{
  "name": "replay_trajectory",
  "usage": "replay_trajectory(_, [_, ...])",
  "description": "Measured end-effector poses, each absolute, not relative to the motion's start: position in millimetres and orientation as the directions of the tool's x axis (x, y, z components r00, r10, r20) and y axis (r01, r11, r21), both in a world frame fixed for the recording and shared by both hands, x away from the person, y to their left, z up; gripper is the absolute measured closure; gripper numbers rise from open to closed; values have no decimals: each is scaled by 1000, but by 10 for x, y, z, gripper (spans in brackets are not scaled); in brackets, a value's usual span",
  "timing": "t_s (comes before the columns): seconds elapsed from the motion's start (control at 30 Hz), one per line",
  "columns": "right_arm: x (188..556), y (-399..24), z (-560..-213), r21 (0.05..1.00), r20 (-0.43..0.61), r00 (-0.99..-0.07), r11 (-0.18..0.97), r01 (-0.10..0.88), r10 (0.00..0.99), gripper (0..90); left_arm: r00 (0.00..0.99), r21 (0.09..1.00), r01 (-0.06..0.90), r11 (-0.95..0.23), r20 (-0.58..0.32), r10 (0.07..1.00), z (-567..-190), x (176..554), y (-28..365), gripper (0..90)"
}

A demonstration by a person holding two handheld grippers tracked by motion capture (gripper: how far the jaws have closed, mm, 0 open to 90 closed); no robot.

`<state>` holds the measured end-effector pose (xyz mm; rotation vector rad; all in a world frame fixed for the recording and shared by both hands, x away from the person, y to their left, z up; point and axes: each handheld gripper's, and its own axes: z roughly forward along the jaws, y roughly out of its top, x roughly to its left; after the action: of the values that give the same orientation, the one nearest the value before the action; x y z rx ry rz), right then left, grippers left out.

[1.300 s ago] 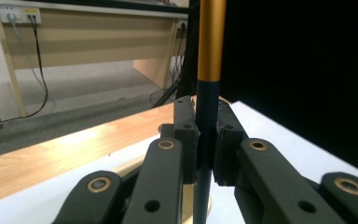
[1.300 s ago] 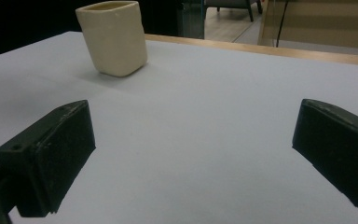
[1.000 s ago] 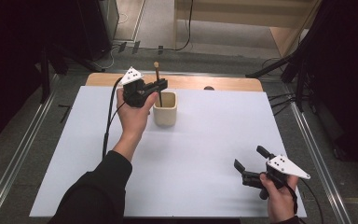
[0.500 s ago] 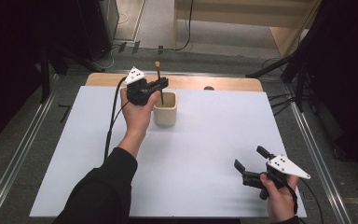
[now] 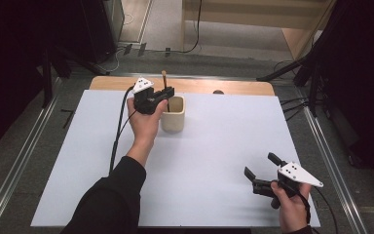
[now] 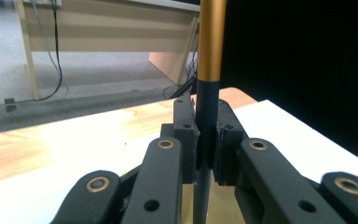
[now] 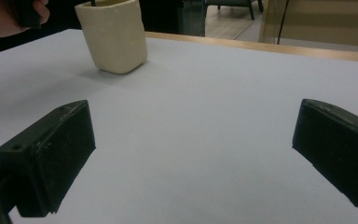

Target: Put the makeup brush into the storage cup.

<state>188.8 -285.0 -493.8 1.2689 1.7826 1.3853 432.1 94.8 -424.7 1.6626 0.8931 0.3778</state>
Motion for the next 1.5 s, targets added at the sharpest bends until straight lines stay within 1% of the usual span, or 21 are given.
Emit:
replay_trajectory(0.27, [1883, -2853, -4938, 938, 124, -404, 26, 346, 906, 0, 665, 927, 361, -105, -177, 725, -4352, 4286, 890, 833])
replay_trajectory(0.43, [1882, -2851, -4940, 938, 124, -405, 26, 346, 906, 0, 671, 921, 359, -150, -143, 727, -4398, 4279, 883, 831])
replay_trajectory(0.53, [1883, -2853, -4943, 938, 123, -406, 27, 345, 906, 0, 674, 918, 365, -156, -145, 724, -4405, 4280, 886, 796])
replay_trajectory(0.63, [1881, -2853, -4941, 938, 124, -404, 26, 346, 906, 0, 683, 916, 368, -158, -151, 715, -4396, 4272, 886, 713])
replay_trajectory(0.73, [1881, -2852, -4941, 938, 123, -404, 26, 345, 907, 0, 684, 918, 363, -159, -147, 714, -4356, 4250, 903, 653])
replay_trajectory(0.83, [1879, -2853, -4939, 939, 122, -403, 27, 344, 907, 0, 685, 919, 370, -136, -170, 708, -4299, 4226, 945, 528])
replay_trajectory(0.87, [1878, -2855, -4939, 938, 122, -403, 27, 344, 907, 0, 685, 919, 370, -136, -170, 708, -4299, 4226, 945, 474])
replay_trajectory(0.9, [1878, -2855, -4939, 938, 122, -403, 27, 344, 907, 0, 682, 920, 368, -132, -171, 711, -4278, 4210, 960, 474])
replay_trajectory(0.93, [1875, -2861, -4940, 938, 120, -401, 28, 344, 908, 0, 686, 922, 366, -124, -178, 705, -4256, 4192, 982, 387])
replay_trajectory(1.0, [1874, -2865, -4940, 939, 119, -401, 28, 343, 908, 0, 684, 924, 360, -129, -167, 710, -4229, 4162, 1006, 285])
replay_trajectory(1.07, [1873, -2865, -4940, 939, 119, -401, 28, 343, 909, 0, 670, 923, 360, -133, -157, 726, -4211, 4122, 1031, 217])
replay_trajectory(1.1, [1872, -2866, -4941, 939, 118, -401, 30, 343, 909, 0, 667, 918, 373, -135, -165, 727, -4210, 4091, 1059, 153])
replay_trajectory(1.13, [1873, -2865, -4942, 939, 117, -401, 30, 342, 909, 0, 667, 918, 373, -135, -165, 727, -4210, 4091, 1059, 121])
replay_trajectory(1.2, [1874, -2863, -4943, 939, 116, -400, 31, 343, 909, 0, 679, 914, 379, -144, -169, 715, -4216, 4045, 1129, 59])
replay_trajectory(1.23, [1873, -2861, -4943, 938, 116, -400, 32, 345, 909, 0, 690, 912, 381, -148, -175, 702, -4216, 4032, 1157, 13])
replay_trajectory(1.27, [1873, -2860, -4942, 938, 114, -402, 34, 344, 909, 0, 692, 915, 380, -138, -182, 699, -4212, 4013, 1185, 0])
replay_trajectory(1.37, [1871, -2854, -4938, 940, 109, -404, 39, 340, 908, 0, 681, 911, 391, -130, -192, 707, -4195, 3964, 1263, 0])
replay_trajectory(1.5, [1873, -2849, -4942, 939, 107, -404, 42, 342, 909, 0, 683, 910, 390, -140, -184, 707, -4190, 3919, 1315, 0])
